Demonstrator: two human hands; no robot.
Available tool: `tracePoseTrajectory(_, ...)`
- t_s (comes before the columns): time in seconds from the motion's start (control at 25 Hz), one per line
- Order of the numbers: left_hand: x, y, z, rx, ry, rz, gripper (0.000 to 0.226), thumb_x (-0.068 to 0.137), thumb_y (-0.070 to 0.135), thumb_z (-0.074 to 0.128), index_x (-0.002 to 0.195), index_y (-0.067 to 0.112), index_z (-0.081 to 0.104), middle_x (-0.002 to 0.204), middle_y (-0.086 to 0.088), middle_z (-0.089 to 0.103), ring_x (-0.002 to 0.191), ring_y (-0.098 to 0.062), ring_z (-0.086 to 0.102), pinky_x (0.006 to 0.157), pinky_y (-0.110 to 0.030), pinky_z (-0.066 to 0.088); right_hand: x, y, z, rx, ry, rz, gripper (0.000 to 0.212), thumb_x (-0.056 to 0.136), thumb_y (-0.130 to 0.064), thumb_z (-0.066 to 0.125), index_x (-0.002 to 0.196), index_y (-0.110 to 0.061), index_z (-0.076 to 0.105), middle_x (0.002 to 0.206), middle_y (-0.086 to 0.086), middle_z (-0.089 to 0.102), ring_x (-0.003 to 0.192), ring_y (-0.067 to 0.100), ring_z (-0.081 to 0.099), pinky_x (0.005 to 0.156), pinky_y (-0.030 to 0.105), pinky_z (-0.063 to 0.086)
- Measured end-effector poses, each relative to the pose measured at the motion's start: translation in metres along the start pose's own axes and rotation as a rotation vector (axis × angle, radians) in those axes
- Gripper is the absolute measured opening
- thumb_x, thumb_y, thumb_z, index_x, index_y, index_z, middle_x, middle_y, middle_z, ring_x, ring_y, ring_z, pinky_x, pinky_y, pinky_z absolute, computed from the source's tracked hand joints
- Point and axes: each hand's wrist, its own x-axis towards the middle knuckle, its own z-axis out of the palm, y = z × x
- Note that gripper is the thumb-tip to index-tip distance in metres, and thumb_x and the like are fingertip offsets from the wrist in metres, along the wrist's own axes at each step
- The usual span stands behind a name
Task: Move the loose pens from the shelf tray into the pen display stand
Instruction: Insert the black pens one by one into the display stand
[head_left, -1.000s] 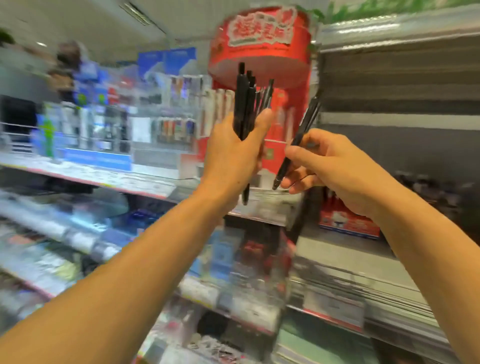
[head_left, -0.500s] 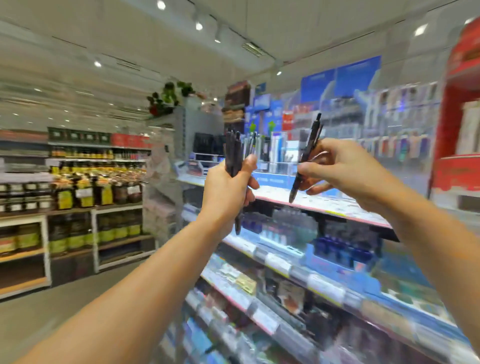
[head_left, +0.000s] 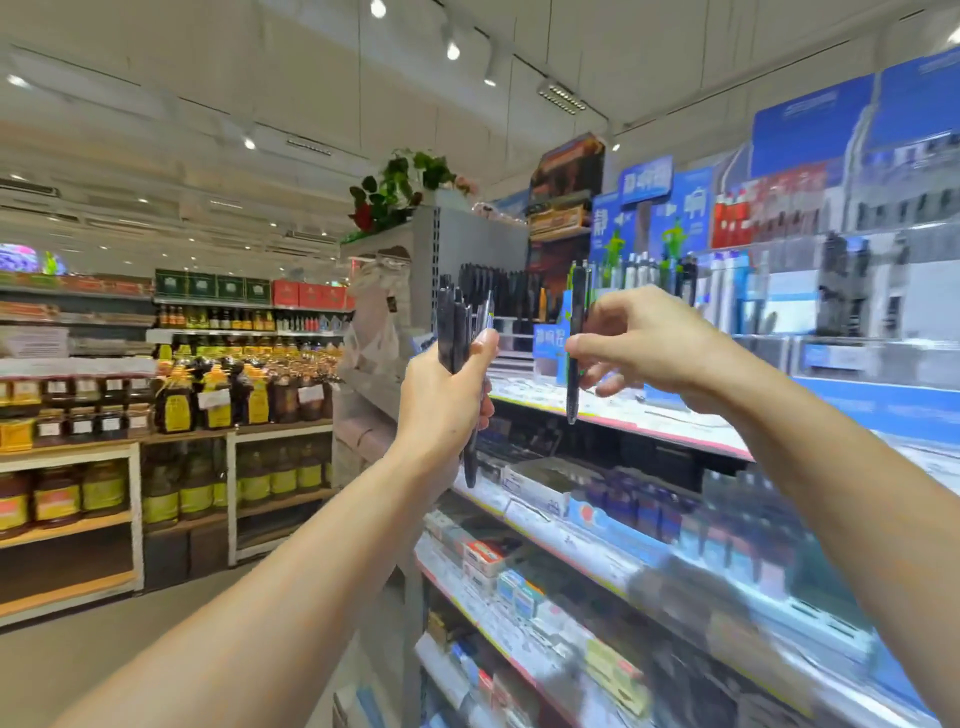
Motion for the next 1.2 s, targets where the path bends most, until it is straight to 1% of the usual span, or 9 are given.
tracePoseTrajectory(0.08, 0.043, -0.024, -0.009, 0.050, 0.015, 0.011, 0.034, 0.098, 0.037, 0.061, 0.084, 0.006, 0.064, 0.058, -0.008, 0.051, 0.043, -0.016, 0.046, 0.041, -0.022, 0.039, 0.045, 0.009, 0.022, -0.051, 0.001, -0.012, 0.019, 0.090, -0.012, 0.073, 0.078, -0.003, 0.063, 0.071, 0.012, 0.071, 0.062, 0.021, 0.074, 0.055, 0.034, 0.060)
tracePoseTrajectory(0.2, 0.117, -0.055, -0.014, 0.121, 0.065, 0.028, 0.044, 0.097, 0.041, 0.061, 0.094, -0.003, 0.067, 0.057, -0.009, 0.055, 0.042, -0.016, 0.049, 0.047, -0.024, 0.042, 0.116, 0.017, 0.055, -0.127, 0.014, -0.029, 0.019, 0.089, -0.009, 0.072, 0.076, -0.007, 0.059, 0.070, 0.014, 0.070, 0.062, 0.025, 0.075, 0.054, 0.037, 0.062)
tracePoseTrajectory(0.32, 0.183, -0.082, -0.011, 0.068, 0.086, 0.010, 0.038, 0.095, 0.042, 0.064, 0.084, 0.005, 0.065, 0.061, -0.009, 0.057, 0.048, -0.019, 0.050, 0.056, -0.032, 0.041, 0.180, 0.021, 0.081, -0.177, 0.017, -0.016, 0.012, 0.086, -0.002, 0.070, 0.086, -0.002, 0.058, 0.075, 0.022, 0.072, 0.064, 0.034, 0.075, 0.056, 0.045, 0.063)
tracePoseTrajectory(0.4, 0.218, -0.100, -0.008, 0.043, 0.077, 0.013, 0.033, 0.095, 0.041, 0.064, 0.079, 0.012, 0.063, 0.059, -0.004, 0.057, 0.047, -0.017, 0.049, 0.055, -0.030, 0.040, 0.214, 0.025, 0.091, -0.200, 0.031, 0.010, 0.011, 0.085, 0.001, 0.067, 0.085, -0.002, 0.057, 0.077, 0.026, 0.073, 0.066, 0.038, 0.075, 0.056, 0.045, 0.063)
tracePoseTrajectory(0.52, 0.268, -0.125, -0.005, -0.059, 0.053, 0.013, 0.034, 0.096, 0.038, 0.064, 0.091, 0.005, 0.070, 0.053, 0.004, 0.057, 0.040, -0.012, 0.049, 0.044, -0.023, 0.040, 0.259, 0.037, 0.101, -0.272, 0.054, 0.045, 0.008, 0.085, 0.000, 0.062, 0.083, -0.001, 0.055, 0.077, 0.025, 0.072, 0.067, 0.036, 0.076, 0.057, 0.047, 0.063)
tracePoseTrajectory(0.64, 0.311, -0.147, 0.001, -0.187, -0.041, 0.014, 0.030, 0.096, 0.037, 0.064, 0.096, 0.009, 0.074, 0.049, 0.007, 0.055, 0.038, -0.011, 0.048, 0.039, -0.019, 0.039, 0.294, 0.049, 0.106, -0.336, 0.094, 0.085, 0.009, 0.087, 0.000, 0.062, 0.082, -0.001, 0.056, 0.079, 0.026, 0.072, 0.066, 0.034, 0.076, 0.056, 0.044, 0.064)
tracePoseTrajectory(0.88, 0.395, -0.177, 0.009, -0.342, -0.266, 0.024, 0.027, 0.097, 0.041, 0.062, 0.098, 0.017, 0.075, 0.052, 0.008, 0.055, 0.046, -0.012, 0.049, 0.042, -0.024, 0.043, 0.349, 0.069, 0.125, -0.386, 0.257, 0.154, 0.012, 0.092, -0.008, 0.069, 0.091, -0.002, 0.059, 0.072, 0.018, 0.075, 0.061, 0.023, 0.076, 0.052, 0.033, 0.062)
tracePoseTrajectory(1.08, 0.448, -0.174, 0.008, -0.359, -0.449, 0.098, 0.029, 0.095, 0.046, 0.064, 0.096, 0.019, 0.075, 0.056, 0.007, 0.057, 0.049, -0.011, 0.053, 0.047, -0.023, 0.048, 0.390, 0.084, 0.138, -0.389, 0.426, 0.205, 0.012, 0.098, -0.010, 0.062, 0.090, -0.007, 0.054, 0.071, 0.016, 0.073, 0.063, 0.026, 0.076, 0.056, 0.037, 0.064)
tracePoseTrajectory(1.2, 0.464, -0.178, 0.009, -0.412, -0.532, 0.116, 0.028, 0.094, 0.046, 0.064, 0.096, 0.020, 0.075, 0.058, 0.006, 0.058, 0.049, -0.011, 0.053, 0.047, -0.021, 0.048, 0.404, 0.092, 0.141, -0.431, 0.463, 0.240, 0.012, 0.098, -0.011, 0.062, 0.091, -0.007, 0.054, 0.067, 0.014, 0.072, 0.062, 0.025, 0.076, 0.058, 0.040, 0.064)
